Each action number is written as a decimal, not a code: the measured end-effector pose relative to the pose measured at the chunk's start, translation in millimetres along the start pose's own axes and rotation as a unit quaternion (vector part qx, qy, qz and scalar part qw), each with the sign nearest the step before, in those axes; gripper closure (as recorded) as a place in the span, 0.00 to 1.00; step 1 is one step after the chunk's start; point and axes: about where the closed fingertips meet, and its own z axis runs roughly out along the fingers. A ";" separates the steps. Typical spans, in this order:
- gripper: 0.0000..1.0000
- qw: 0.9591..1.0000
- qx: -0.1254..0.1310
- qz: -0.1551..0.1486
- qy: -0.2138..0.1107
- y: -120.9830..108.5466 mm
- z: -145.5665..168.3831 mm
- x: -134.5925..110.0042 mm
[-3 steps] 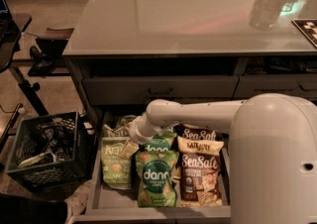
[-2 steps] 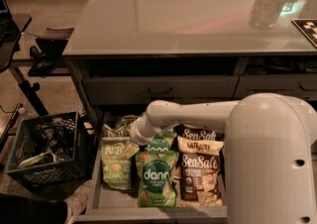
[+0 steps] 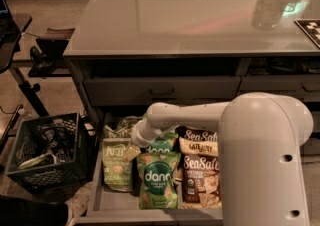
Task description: Pick green jalapeno chip bag from middle drawer and place on counter
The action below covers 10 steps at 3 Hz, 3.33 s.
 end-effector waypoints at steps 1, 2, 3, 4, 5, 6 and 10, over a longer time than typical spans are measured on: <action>0.35 1.000 -0.003 0.005 0.005 0.7 4.8 4.6; 0.37 1.000 -0.006 0.008 0.008 1.8 7.8 7.2; 0.44 1.000 -0.007 0.009 0.009 2.3 9.3 8.4; 0.63 1.000 -0.007 0.012 0.010 3.3 10.5 10.0; 0.86 1.000 -0.005 0.019 0.012 6.2 9.2 14.3; 1.00 1.000 -0.002 0.024 0.013 9.9 4.9 18.1; 1.00 0.998 -0.027 -0.023 -0.049 54.9 -67.2 -19.9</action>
Offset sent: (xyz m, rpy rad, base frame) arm -0.0010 -0.0040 -0.0168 -0.0270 0.0321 -0.0134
